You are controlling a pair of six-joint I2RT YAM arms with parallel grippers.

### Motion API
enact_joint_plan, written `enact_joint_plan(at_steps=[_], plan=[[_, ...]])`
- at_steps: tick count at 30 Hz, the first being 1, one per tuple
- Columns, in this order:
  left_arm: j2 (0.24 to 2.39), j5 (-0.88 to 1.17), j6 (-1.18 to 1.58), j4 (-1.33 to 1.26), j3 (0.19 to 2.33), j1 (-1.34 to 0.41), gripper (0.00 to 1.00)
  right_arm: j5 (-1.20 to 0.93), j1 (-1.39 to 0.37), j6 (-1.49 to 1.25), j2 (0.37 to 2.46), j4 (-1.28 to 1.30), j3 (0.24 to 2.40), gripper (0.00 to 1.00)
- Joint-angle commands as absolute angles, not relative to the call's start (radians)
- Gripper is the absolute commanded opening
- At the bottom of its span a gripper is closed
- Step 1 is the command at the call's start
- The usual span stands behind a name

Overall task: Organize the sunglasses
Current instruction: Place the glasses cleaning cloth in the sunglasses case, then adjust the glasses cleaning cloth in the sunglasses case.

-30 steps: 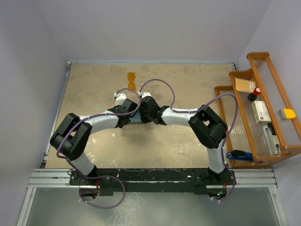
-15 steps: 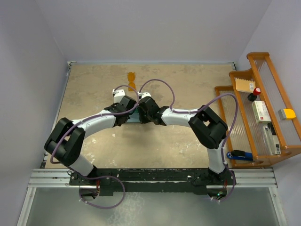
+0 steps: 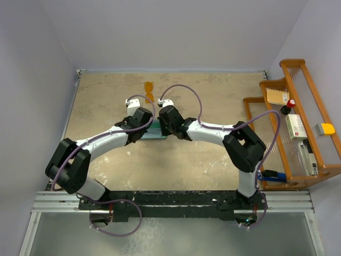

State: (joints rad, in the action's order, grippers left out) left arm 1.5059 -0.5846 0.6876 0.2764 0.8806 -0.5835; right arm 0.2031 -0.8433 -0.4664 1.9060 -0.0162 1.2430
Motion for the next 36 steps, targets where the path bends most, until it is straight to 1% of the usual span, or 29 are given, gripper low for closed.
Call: enact_joint_plan(at_steps=[1, 9, 14, 26, 36], plan=[[1.457, -0.567, 0.698, 0.205, 0.860, -0.578, 0.00, 0.226, -0.841, -0.456, 1.839, -0.033, 1.238, 0.00], [1.486, -0.430, 0.760, -0.011, 0.747, -0.579, 0.00, 0.181, -0.841, -0.460, 1.878, -0.076, 1.223, 0.00], [1.520, -0.428, 0.789, -0.082, 0.708, -0.580, 0.00, 0.167, -0.841, -0.471, 1.911, -0.085, 1.239, 0.00], [1.517, -0.463, 0.798, -0.139, 0.691, -0.580, 0.00, 0.141, -0.841, -0.481, 1.953, -0.122, 1.248, 0.00], [1.581, -0.478, 0.802, -0.133, 0.687, -0.580, 0.00, 0.135, -0.841, -0.488, 1.969, -0.139, 1.258, 0.00]])
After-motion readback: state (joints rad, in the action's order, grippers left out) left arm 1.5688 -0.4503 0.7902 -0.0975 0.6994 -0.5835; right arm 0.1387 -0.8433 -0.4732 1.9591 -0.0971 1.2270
